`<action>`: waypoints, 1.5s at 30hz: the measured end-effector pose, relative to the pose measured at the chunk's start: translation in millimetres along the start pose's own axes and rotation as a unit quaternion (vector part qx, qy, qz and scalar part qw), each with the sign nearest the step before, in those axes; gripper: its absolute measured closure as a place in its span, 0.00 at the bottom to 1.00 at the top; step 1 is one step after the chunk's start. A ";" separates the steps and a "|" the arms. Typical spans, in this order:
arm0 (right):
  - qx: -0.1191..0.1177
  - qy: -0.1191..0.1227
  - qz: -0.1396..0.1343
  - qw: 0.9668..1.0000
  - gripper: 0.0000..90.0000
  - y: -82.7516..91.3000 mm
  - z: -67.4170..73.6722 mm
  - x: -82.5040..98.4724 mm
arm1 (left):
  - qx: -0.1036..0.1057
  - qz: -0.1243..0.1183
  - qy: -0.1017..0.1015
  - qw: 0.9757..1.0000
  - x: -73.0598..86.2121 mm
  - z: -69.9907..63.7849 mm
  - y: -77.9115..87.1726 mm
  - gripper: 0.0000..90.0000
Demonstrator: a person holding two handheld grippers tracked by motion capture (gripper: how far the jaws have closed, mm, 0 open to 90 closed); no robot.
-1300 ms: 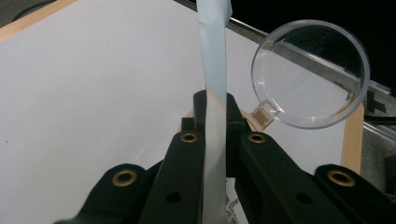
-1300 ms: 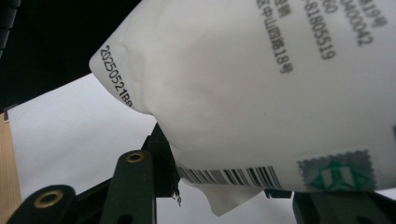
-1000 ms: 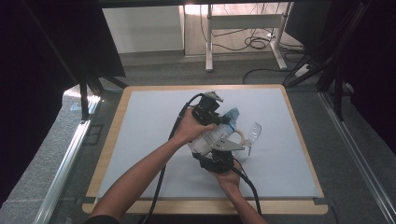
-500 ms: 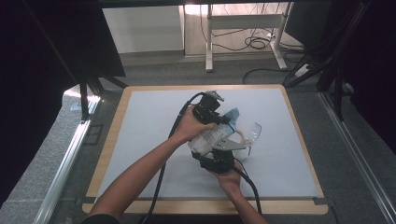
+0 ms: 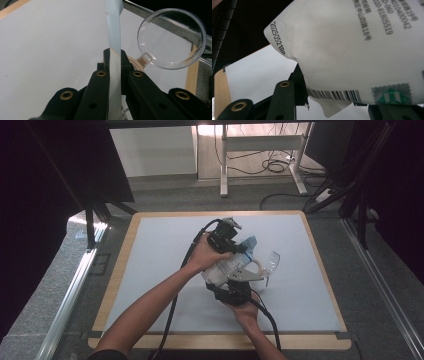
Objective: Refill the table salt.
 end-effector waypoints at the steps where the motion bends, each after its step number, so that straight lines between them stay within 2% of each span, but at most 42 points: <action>1: 0.001 0.000 0.000 1.000 0.64 0.2 0.8 -0.3 | -0.001 0.000 0.000 1.000 0.2 0.0 0.2 1.00; 13: -0.010 -0.009 -0.002 1.000 0.64 1.2 8.0 -3.6 | -0.005 0.012 0.004 1.000 3.5 2.1 1.3 1.00; 18: -0.018 -0.027 -0.008 0.999 0.64 3.1 8.6 -7.3 | -0.005 0.020 -0.003 1.000 1.4 0.6 -1.1 1.00; 25: -0.021 -0.025 -0.014 0.999 0.64 4.5 7.1 -8.8 | -0.003 0.025 -0.006 1.000 -0.1 -0.1 -3.3 1.00; 34: -0.031 -0.043 -0.026 0.998 0.64 5.9 7.2 -12.8 | -0.004 0.036 -0.014 0.999 -2.9 -0.6 -5.6 1.00; 40: -0.029 -0.035 -0.025 0.999 0.64 6.7 5.6 -12.0 | -0.004 0.036 -0.014 0.999 -2.3 -0.6 -7.1 1.00; 41: -0.029 -0.034 -0.025 0.999 0.64 6.7 5.6 -11.9 | -0.004 0.032 -0.009 0.999 -2.4 -1.3 -7.4 1.00; 45: -0.029 -0.032 -0.025 0.999 0.64 6.8 6.1 -11.6 | -0.003 0.035 -0.015 0.999 -1.6 -0.6 -6.2 1.00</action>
Point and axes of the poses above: each handheld gripper's, and its own axes: y roughly backward along the jaws, x roughly out of its underside, z roughly to its left, the point moved 5 cm from there along -y, roughly forward along the jaws, and after that the axes turned 10 degrees about -z, right-handed, at the moved point
